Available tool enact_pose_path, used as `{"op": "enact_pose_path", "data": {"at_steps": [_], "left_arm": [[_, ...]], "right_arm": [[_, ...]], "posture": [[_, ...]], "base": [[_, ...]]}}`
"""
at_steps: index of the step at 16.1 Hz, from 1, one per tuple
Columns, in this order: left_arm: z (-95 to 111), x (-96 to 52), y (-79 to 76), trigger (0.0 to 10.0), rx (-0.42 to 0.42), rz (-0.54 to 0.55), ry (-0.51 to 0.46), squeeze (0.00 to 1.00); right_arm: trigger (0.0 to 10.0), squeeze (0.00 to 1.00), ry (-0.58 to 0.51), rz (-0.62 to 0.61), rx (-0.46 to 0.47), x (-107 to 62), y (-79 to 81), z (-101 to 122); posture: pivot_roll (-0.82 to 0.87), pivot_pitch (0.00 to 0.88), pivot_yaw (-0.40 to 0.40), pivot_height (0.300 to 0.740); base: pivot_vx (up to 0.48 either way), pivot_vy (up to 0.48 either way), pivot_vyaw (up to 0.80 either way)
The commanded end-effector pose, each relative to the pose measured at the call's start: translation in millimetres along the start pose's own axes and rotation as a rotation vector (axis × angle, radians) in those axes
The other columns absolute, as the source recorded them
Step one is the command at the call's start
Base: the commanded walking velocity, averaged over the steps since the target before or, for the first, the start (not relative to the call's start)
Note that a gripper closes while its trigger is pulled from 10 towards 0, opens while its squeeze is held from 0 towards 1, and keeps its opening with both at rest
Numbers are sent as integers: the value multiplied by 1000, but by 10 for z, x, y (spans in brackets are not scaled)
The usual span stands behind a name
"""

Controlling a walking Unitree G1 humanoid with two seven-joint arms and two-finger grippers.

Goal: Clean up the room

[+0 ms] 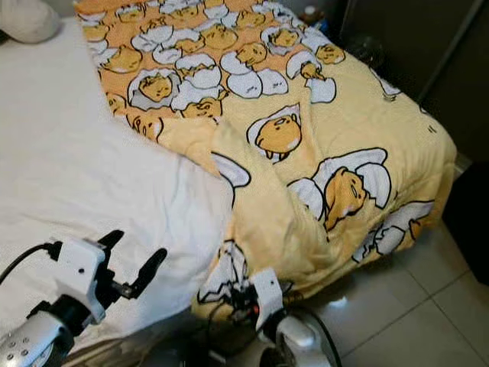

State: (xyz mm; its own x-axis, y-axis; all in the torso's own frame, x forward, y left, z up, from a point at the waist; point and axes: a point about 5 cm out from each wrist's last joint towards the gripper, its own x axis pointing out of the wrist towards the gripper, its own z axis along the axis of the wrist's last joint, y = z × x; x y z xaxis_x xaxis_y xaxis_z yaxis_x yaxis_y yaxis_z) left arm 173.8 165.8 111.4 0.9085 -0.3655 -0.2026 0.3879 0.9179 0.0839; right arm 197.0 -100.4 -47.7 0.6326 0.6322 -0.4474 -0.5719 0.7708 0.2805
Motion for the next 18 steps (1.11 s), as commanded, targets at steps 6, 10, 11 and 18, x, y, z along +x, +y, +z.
{"op": "enact_pose_path", "data": {"at_steps": [6, 10, 11, 18], "left_arm": [[-73, 96, -28, 10000, 19, 7, 13, 0], [-100, 148, -53, 10000, 20, 26, 25, 0], [-120, 152, -56, 10000, -1, 30, 34, 0], [-109, 206, -125, 10000, 26, -12, 12, 0]], "right_arm": [[0, 0, 10, -23, -8, -117, -95, -23], [0, 0, 24, -55, 27, -164, -173, -38], [0, 0, 31, -58, 27, -170, -183, -43], [0, 0, 94, -71, -8, -275, -297, -121]], "posture": [[81, 92, 51, 740], [82, 90, 42, 740], [81, 91, 41, 740], [69, 81, 43, 740]], "base": [[0, 0, 0], [-85, 71, 0], [-334, 349, 0], [-342, 299, 0]]}}
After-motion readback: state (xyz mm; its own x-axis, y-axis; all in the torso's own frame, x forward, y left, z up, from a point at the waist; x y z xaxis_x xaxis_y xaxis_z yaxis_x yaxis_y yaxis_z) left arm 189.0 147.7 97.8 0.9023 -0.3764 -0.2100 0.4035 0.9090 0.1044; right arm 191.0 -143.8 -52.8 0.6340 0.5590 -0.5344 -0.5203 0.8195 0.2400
